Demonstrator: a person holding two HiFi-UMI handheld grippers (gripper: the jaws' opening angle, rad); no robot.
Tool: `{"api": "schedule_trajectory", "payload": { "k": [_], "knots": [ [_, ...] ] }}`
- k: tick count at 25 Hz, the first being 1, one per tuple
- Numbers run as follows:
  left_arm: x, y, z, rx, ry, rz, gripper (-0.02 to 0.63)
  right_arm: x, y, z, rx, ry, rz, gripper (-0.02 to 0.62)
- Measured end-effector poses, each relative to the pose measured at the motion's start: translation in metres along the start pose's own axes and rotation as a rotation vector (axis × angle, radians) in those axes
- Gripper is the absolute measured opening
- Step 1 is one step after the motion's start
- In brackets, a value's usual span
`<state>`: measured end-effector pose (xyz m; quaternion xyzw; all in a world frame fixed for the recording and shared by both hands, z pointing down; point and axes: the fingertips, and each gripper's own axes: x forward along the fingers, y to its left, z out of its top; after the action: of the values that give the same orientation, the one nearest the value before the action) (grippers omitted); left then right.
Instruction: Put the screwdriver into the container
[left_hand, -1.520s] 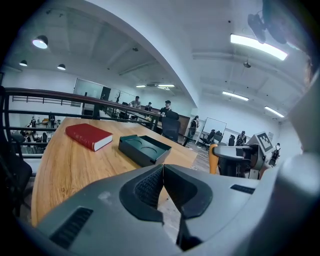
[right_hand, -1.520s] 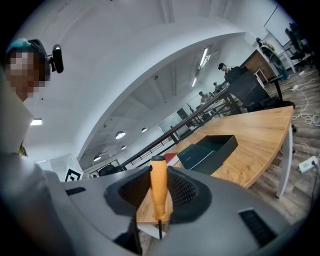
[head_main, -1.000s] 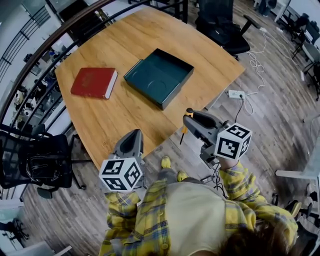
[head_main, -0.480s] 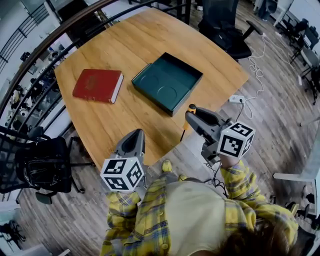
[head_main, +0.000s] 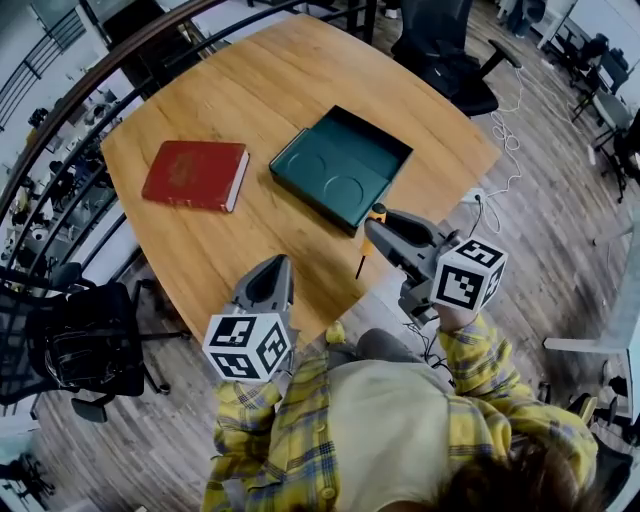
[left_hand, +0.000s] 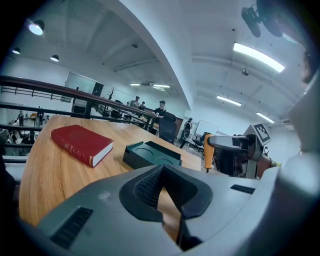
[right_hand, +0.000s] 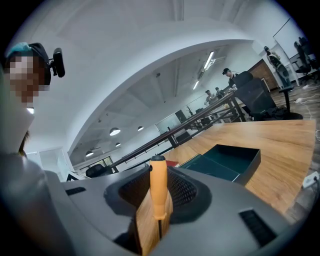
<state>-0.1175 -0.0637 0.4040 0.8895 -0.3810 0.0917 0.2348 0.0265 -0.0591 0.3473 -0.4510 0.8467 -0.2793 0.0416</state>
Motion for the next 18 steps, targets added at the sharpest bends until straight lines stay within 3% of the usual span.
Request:
{"api": "schedule_trajectory", "payload": {
  "k": [8, 18],
  "knots": [
    [0.012, 0.005, 0.006, 0.0, 0.003, -0.001, 0.011, 0.009, -0.006, 0.009, -0.002, -0.006, 0.01, 0.163],
    [0.04, 0.011, 0.02, -0.017, -0.017, 0.063, 0.011, 0.027, -0.037, 0.049, -0.03, -0.007, 0.066, 0.163]
  ]
}}
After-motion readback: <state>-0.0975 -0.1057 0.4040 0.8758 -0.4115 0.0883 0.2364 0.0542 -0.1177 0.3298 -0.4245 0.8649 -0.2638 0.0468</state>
